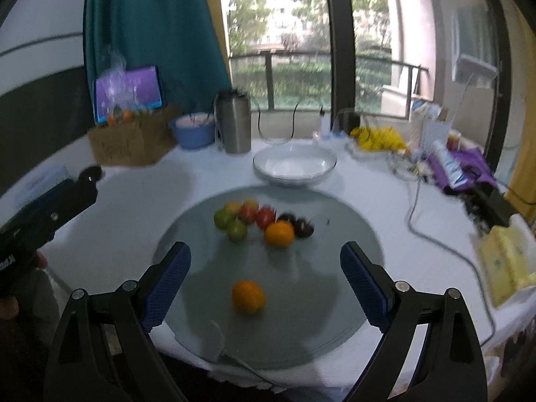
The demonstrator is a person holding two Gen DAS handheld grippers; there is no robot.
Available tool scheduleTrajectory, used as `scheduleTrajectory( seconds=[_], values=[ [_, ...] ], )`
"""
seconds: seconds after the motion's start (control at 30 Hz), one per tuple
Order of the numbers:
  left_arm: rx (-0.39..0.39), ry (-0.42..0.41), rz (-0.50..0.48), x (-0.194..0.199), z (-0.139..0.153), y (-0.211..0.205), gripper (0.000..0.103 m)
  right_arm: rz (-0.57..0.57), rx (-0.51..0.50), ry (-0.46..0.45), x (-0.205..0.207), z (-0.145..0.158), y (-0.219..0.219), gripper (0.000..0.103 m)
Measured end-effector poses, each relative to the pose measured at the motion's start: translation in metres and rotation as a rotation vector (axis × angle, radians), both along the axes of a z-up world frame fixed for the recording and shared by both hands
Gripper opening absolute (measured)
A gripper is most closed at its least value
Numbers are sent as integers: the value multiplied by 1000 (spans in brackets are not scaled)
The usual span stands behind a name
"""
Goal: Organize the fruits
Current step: 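Grasp the lone orange on the grey tray with the right gripper, then grasp the orange in the fruit cluster with the left gripper while the right gripper holds its orange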
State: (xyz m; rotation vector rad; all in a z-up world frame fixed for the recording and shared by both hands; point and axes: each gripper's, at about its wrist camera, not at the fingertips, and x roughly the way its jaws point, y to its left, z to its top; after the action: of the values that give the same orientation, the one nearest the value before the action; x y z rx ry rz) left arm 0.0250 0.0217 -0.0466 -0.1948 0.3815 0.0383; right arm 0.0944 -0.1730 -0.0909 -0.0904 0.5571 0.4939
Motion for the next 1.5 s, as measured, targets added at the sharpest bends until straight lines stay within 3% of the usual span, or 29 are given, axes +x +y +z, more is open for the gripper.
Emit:
scheduleTrajectory(
  seconds=[0.13,0.27,0.43,0.5,0.57,0.77,1.3,1.5],
  values=[
    [6,83,-11,17,-21,0,102,17,-20,95,17,-28,9,92],
    [5,141,-27,29,-35,0,102,45,-35,173,29,-48,17,81],
    [4,186,-46,45,-45,-2,102,89,-49,241,39,-63,26,59],
    [7,204,-56,51,-47,-5,102,111,-54,268,43,-68,28,43],
    [12,220,-65,58,-48,-8,102,134,-52,275,45,-70,28,35],
    [37,246,-111,83,-46,-25,102,142,-14,270,57,-65,19,34],
    [135,319,-243,145,-43,-103,102,12,58,198,116,-50,-54,34],
    [148,389,-258,161,-56,-124,90,-10,77,207,127,-54,-76,34]
  ],
)
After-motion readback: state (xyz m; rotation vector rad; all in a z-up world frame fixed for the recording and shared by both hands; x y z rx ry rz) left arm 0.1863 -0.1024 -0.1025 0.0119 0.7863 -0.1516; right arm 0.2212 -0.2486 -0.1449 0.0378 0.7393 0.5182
